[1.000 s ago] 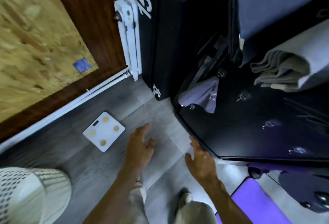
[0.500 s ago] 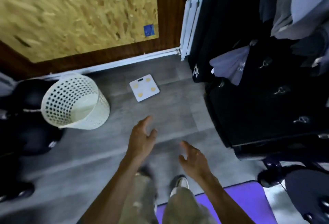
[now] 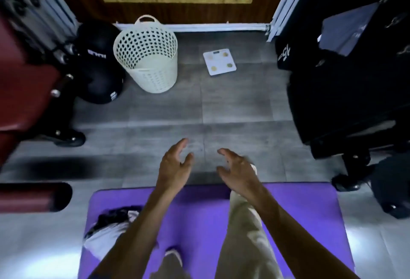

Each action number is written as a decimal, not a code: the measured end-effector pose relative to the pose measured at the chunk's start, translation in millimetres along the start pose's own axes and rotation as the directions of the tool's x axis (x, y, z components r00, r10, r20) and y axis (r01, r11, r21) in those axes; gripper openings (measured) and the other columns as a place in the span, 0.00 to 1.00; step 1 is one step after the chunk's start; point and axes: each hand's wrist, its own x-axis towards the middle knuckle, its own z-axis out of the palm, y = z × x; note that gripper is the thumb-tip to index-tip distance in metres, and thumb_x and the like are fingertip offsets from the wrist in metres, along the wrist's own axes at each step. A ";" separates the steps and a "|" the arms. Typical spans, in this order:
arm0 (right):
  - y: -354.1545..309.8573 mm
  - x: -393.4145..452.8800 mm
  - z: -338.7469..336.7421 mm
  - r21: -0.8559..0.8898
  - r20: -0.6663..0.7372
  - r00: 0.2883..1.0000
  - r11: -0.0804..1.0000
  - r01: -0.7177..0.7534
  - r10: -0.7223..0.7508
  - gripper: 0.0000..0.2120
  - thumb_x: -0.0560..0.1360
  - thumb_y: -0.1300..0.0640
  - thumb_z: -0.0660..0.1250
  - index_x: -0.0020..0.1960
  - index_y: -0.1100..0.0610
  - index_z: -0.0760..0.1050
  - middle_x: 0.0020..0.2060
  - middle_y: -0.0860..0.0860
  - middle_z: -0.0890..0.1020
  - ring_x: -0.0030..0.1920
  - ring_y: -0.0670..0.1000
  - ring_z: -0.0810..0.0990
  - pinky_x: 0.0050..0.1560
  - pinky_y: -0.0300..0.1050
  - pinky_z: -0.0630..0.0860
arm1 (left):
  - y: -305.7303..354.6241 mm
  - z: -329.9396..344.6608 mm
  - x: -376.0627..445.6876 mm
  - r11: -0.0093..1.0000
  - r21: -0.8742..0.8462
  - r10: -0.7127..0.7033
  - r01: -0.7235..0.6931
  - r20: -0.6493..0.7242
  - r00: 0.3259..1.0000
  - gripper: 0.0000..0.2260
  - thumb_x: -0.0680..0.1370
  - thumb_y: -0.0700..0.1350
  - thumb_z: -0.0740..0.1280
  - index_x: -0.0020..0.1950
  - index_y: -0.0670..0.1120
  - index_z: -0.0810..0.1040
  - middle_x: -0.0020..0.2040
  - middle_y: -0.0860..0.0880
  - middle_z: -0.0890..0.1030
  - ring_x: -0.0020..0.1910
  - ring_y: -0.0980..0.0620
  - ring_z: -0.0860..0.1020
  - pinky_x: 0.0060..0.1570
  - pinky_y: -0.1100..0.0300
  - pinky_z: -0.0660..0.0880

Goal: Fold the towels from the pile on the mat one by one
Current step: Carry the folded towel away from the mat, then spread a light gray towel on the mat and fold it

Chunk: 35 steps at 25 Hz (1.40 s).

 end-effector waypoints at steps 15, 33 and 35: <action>-63.6 -286.8 247.9 0.124 0.036 0.999 0.992 0.018 -0.023 0.26 0.71 0.57 0.64 0.69 0.60 0.72 0.66 0.55 0.76 0.66 0.56 0.75 0.66 0.44 0.68 | -186.8 -137.3 -265.3 0.990 0.013 -0.138 0.139 -0.024 0.990 0.19 0.78 0.42 0.67 0.69 0.46 0.74 0.63 0.47 0.79 0.62 0.50 0.76 0.62 0.61 0.70; -118.9 -394.9 527.9 0.236 0.190 0.955 0.934 -0.268 0.226 0.18 0.76 0.57 0.67 0.66 0.53 0.74 0.63 0.49 0.78 0.61 0.50 0.78 0.56 0.36 0.69 | -429.2 -228.3 -404.9 0.948 0.183 -0.283 0.260 0.113 0.952 0.28 0.78 0.44 0.67 0.77 0.49 0.62 0.73 0.45 0.70 0.70 0.47 0.69 0.68 0.51 0.68; -148.3 -355.8 566.5 0.235 0.212 0.946 0.926 -0.294 0.247 0.17 0.76 0.57 0.66 0.65 0.53 0.75 0.63 0.51 0.79 0.61 0.52 0.78 0.56 0.39 0.70 | -481.1 -250.2 -382.6 0.925 0.161 -0.365 0.345 0.123 0.923 0.28 0.78 0.44 0.68 0.76 0.49 0.63 0.72 0.44 0.71 0.68 0.46 0.72 0.66 0.51 0.69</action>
